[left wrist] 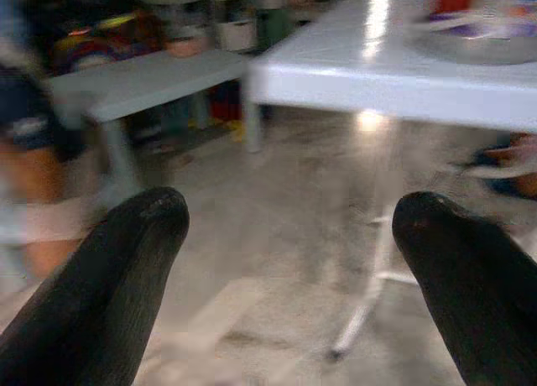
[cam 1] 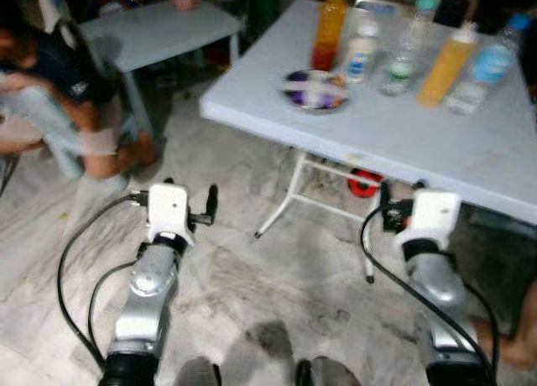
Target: Restocking fridge
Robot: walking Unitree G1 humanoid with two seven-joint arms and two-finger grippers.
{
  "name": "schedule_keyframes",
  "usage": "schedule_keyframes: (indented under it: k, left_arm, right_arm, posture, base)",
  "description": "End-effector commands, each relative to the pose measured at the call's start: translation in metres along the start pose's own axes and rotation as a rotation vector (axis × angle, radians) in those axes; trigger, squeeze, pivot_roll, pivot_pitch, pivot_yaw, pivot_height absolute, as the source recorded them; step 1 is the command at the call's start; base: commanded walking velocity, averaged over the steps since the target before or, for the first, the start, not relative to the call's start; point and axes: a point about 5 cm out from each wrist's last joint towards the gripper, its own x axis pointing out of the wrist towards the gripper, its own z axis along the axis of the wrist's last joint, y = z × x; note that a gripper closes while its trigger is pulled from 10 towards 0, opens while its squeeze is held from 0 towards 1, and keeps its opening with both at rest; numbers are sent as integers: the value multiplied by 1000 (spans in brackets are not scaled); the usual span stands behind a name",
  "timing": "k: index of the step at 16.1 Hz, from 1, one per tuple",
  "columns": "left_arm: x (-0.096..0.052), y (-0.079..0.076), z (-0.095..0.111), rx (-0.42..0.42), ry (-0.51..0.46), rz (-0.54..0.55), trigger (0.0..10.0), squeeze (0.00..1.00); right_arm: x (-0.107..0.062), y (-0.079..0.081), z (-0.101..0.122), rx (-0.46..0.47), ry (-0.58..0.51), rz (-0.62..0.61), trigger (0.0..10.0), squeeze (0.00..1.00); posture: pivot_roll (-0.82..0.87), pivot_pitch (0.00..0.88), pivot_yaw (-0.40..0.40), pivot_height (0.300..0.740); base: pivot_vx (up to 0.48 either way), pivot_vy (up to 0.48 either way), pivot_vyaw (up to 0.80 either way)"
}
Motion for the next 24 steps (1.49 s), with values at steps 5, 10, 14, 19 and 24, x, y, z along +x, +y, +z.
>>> schedule_keyframes:
  k: [5,10,14,19,24]
  left_arm:
    - [-10,16,-7,16,23,53,10000,0]
    - [-1,9,2,2,-18,12,10000,0]
    - [0,5,1,-3,-15,1,10000,0]
    - [5,3,5,-13,-27,-4,10000,0]
    - [6,-1,5,-25,-26,-26,10000,0]
  right_arm:
    - [-16,-10,-2,8,27,-79,10000,0]
    - [-10,-2,-3,62,50,-49,10000,0]
    - [-4,-1,0,75,40,-32,10000,0]
    - [-1,1,0,73,37,-22,10000,0]
    - [-2,2,-2,84,53,-19,10000,0]
  posture:
    - [7,32,-14,740]
    - [9,17,-17,740]
    - [9,18,-18,740]
    - [5,21,-15,740]
    - [2,27,-12,740]
  base:
    - [0,82,0]
    - [279,245,-640]
    - [391,277,-355]
    - [392,276,0]
    - [392,277,0]
